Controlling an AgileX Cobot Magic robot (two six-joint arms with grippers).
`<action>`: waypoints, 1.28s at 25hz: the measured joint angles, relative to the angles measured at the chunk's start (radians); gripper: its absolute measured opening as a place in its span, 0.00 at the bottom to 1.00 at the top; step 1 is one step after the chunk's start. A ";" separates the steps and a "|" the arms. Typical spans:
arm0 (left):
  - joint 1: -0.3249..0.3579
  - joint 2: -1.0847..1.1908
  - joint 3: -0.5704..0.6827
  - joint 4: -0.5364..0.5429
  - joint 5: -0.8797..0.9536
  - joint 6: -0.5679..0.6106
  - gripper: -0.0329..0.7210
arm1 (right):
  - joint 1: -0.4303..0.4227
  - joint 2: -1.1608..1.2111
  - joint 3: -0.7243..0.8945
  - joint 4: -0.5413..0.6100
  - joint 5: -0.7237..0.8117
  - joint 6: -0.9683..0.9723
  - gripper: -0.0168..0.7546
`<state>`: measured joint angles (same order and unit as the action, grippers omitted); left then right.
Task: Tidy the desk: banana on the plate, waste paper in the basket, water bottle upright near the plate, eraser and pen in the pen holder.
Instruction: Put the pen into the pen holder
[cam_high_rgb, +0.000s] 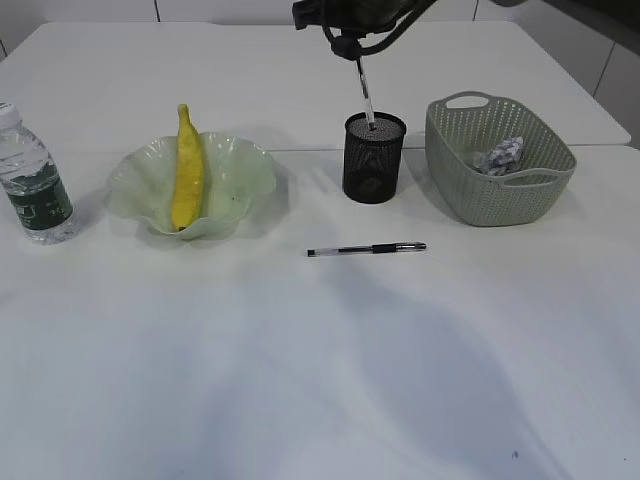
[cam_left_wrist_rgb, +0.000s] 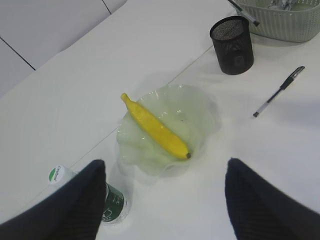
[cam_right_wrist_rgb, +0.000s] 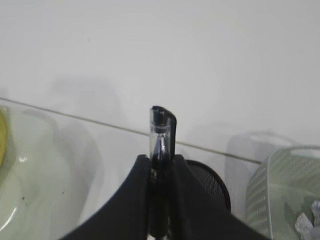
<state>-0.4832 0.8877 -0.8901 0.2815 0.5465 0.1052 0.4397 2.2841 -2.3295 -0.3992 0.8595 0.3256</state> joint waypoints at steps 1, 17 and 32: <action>0.000 0.000 0.000 0.000 -0.002 0.000 0.74 | -0.006 0.003 0.000 -0.009 -0.030 0.002 0.09; 0.000 0.000 0.000 0.000 -0.019 0.000 0.74 | -0.125 0.094 0.000 -0.058 -0.406 0.011 0.09; 0.000 0.032 0.000 -0.002 -0.035 0.000 0.74 | -0.127 0.189 0.004 -0.101 -0.625 0.014 0.09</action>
<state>-0.4832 0.9200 -0.8901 0.2792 0.5110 0.1052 0.3123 2.4734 -2.3259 -0.5001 0.2345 0.3391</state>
